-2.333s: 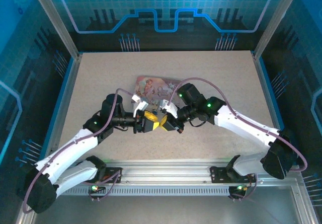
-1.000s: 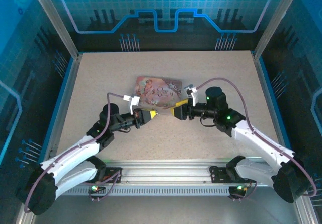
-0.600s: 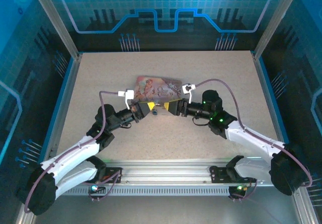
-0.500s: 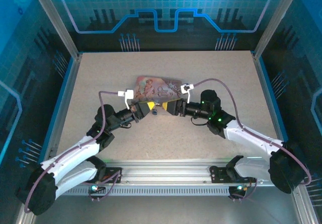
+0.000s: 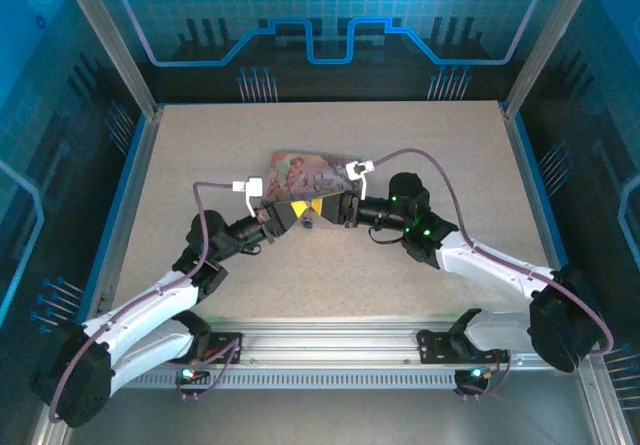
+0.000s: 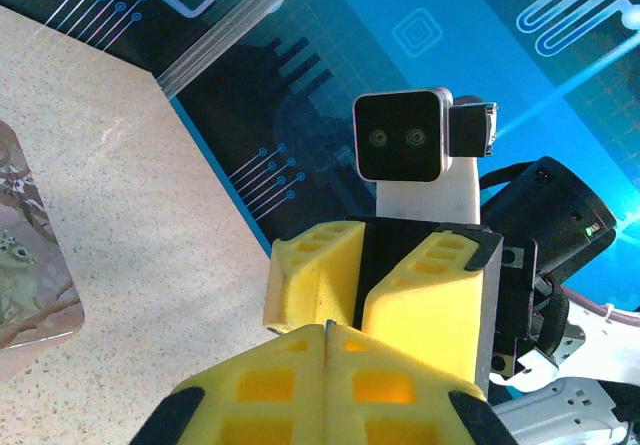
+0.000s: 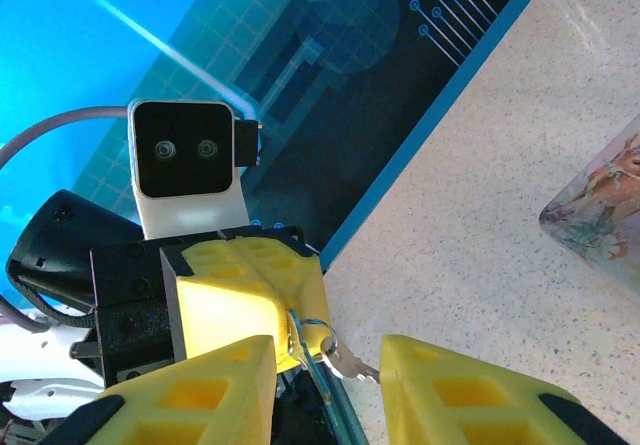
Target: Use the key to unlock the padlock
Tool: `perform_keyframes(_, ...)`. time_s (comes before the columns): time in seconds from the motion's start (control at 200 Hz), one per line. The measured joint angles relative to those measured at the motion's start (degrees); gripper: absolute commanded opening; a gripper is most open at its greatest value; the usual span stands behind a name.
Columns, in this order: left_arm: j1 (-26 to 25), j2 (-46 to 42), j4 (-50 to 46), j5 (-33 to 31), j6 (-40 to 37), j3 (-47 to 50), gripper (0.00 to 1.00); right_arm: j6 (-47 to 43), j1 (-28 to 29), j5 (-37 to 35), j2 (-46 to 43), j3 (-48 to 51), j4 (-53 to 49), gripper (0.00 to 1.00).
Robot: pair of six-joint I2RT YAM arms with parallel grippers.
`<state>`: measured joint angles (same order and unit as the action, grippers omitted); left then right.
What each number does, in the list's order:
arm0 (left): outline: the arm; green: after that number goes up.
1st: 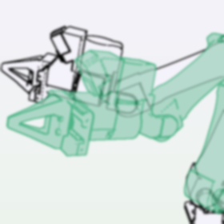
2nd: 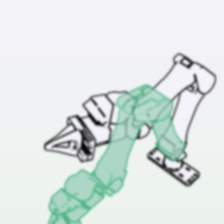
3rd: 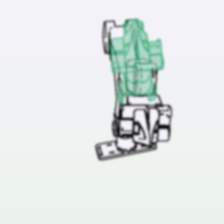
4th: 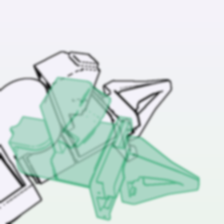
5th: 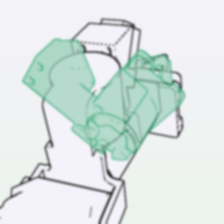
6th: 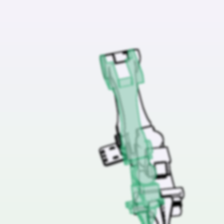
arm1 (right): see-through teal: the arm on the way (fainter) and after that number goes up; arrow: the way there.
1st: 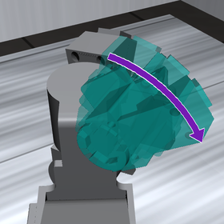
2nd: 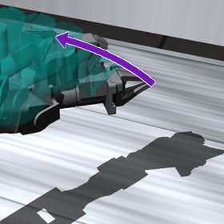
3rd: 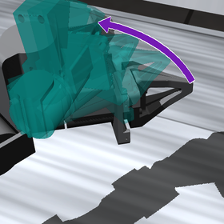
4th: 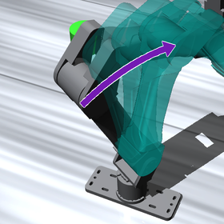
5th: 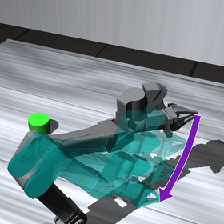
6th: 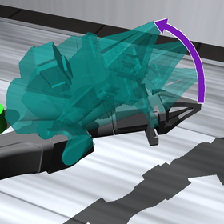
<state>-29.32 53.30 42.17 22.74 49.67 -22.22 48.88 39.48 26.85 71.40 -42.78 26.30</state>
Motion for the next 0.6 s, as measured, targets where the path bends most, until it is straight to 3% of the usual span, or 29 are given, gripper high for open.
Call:
perform_keyframes(0.215, 0.0, 0.04, 1.05, 0.0, 1.18, 0.11, 0.0, 0.13, 0.35, 0.61, 0.26, -0.02, 0.44, 0.2)
perform_keyframes(0.365, 0.02, 0.42, 1.79, -0.11, 1.53, 0.61, 0.0, 0.44, 0.37, 0.79, 0.26, -0.04, 1.18, 0.0)
perform_keyframes(0.525, 0.13, 1.2, 2.54, 0.15, 1.9, 0.74, 0.0, -0.59, 0.24, 1.22, 0.24, -0.07, 1.22, 0.0)
perform_keyframes(0.6, 0.13, 1.49, 2.69, 0.68, 1.6, 0.74, 0.27, -2.01, -0.09, 1.84, 0.17, -0.09, 0.59, 0.0)
